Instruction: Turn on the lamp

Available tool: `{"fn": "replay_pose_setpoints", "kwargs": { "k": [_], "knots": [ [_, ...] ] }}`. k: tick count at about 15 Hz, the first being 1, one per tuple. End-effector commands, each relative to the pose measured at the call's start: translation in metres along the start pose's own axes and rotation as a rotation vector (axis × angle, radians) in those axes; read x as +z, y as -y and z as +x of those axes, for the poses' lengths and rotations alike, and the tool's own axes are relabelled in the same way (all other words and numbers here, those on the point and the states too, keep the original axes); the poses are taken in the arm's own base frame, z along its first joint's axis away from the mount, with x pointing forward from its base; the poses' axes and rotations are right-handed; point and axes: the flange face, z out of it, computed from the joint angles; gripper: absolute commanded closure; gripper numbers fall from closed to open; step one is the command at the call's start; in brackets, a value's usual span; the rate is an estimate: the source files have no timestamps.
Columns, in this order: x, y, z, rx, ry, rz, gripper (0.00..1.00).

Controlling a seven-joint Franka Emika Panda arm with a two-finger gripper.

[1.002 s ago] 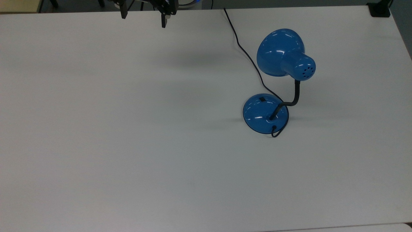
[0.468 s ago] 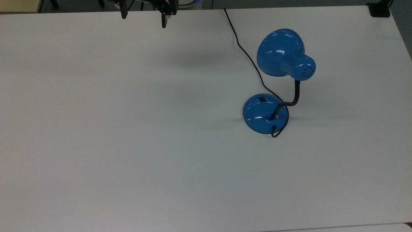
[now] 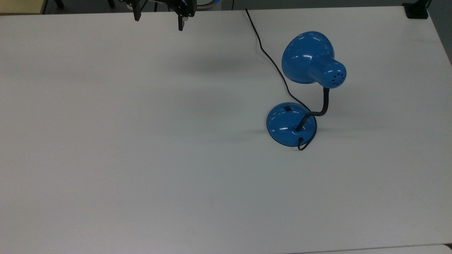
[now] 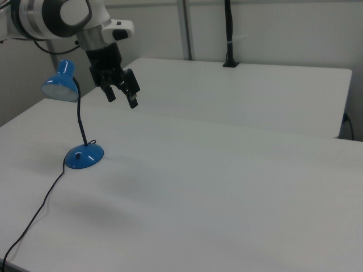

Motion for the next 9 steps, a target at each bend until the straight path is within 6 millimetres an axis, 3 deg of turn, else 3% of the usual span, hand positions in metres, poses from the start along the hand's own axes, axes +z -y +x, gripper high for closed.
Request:
{"fn": "replay_pose_setpoints", "kwargs": {
  "k": [1,7,9],
  "knots": [
    [0.002,0.004,-0.006,-0.058,0.047,0.016,0.0],
    [0.014,0.0,-0.022,-0.481,0.179,0.034,0.0],
    [0.016,0.002,-0.023,-0.507,0.191,0.035,0.0]
  ]
}}
